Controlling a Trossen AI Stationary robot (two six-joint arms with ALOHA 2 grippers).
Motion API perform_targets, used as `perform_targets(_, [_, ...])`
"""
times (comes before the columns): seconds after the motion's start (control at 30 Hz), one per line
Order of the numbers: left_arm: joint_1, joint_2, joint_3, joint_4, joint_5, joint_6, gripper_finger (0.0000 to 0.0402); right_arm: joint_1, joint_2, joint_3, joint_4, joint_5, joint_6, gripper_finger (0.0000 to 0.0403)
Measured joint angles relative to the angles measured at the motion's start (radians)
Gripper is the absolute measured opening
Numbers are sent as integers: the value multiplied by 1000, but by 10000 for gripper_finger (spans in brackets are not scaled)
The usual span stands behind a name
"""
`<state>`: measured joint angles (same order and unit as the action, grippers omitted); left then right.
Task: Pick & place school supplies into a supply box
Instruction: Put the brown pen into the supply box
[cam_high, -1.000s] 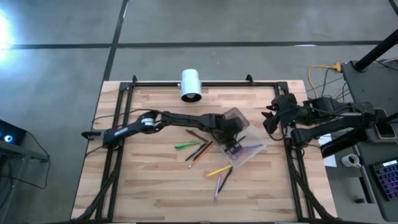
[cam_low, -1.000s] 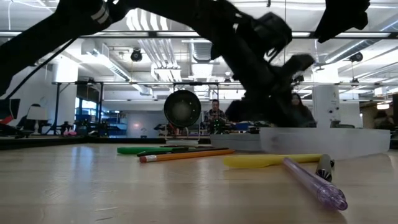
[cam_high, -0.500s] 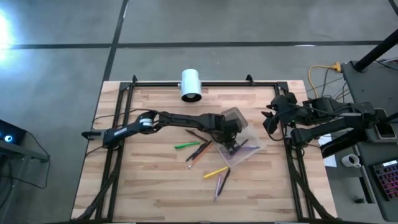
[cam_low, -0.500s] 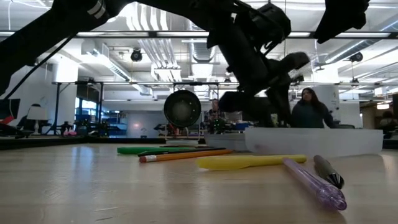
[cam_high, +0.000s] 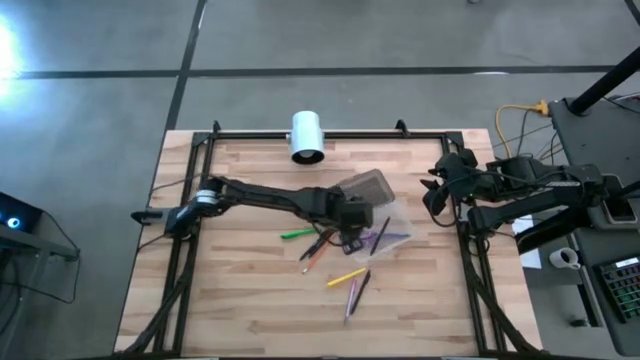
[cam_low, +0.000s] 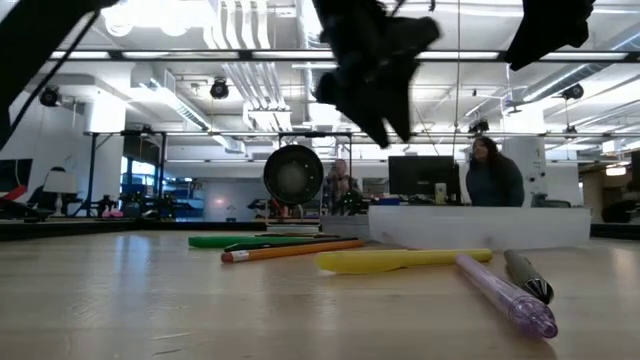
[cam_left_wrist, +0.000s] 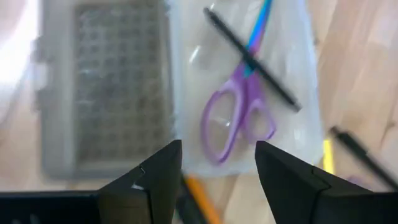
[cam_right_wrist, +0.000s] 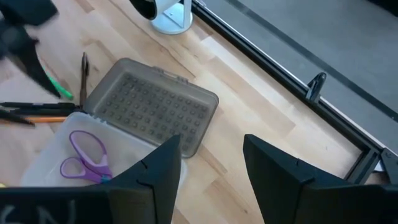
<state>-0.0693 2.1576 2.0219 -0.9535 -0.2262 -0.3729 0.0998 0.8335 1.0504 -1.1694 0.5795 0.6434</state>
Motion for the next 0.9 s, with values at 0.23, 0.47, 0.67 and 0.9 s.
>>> perform_targets(0.23, [17,-270,-485,161,-17,84,188,0,10,-6,1,-56,-47,164])
perform_targets(0.47, [31,-561,-989,712,24,274,188,1,107,-30,8,-177,-105,164])
perform_targets(0.67, [75,-608,-1117,768,40,371,189,1,189,-32,25,-216,-116,164])
perform_targets(0.9, [136,-528,-1083,772,109,542,189,1,243,-29,51,-244,-114,164])
